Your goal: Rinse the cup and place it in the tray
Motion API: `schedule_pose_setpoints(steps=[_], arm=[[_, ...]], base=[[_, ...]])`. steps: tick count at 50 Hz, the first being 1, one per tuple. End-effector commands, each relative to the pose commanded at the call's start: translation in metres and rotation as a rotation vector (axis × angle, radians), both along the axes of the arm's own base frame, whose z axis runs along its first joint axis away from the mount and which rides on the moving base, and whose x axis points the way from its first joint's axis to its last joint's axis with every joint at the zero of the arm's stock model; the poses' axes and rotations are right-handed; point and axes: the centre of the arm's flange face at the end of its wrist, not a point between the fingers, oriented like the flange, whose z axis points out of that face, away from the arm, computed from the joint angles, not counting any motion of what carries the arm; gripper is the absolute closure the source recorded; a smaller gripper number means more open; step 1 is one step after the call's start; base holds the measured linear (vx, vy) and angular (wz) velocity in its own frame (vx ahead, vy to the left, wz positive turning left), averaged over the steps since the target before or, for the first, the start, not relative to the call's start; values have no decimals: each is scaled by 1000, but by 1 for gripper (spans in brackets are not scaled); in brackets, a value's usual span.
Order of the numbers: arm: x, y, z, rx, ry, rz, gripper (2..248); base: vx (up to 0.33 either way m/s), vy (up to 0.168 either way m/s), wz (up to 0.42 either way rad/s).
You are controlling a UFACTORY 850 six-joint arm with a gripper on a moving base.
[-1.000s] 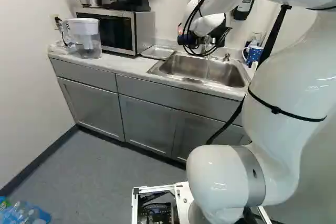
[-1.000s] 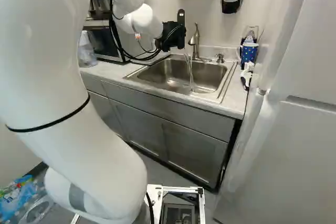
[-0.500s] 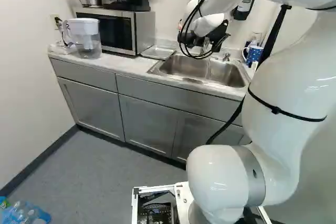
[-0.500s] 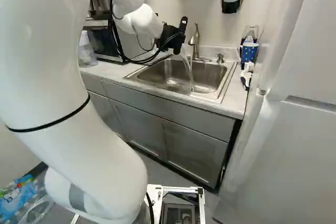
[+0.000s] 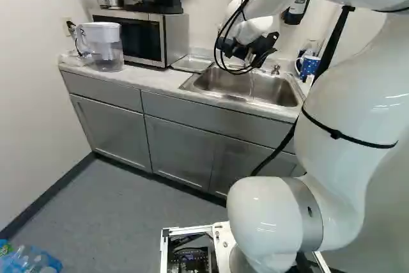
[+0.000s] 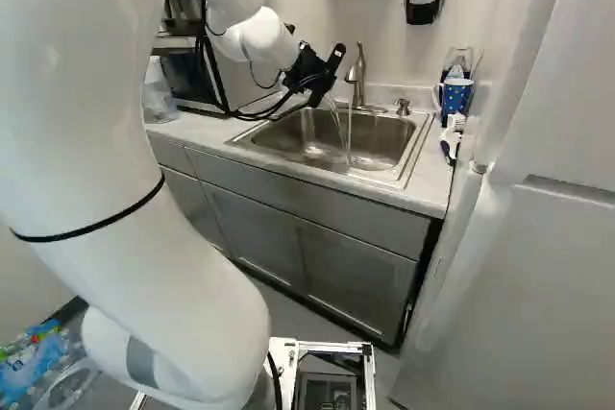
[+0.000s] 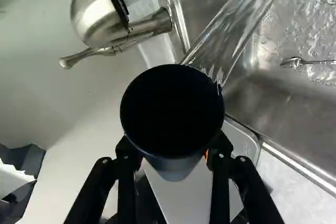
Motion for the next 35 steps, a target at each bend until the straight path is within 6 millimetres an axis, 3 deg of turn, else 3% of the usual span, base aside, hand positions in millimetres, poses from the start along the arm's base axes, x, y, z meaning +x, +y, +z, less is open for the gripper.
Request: schedule_pose_setpoints(steps=[35], arm=[[0,0,0,-247,27,115,124]], base=[[0,0,0]])
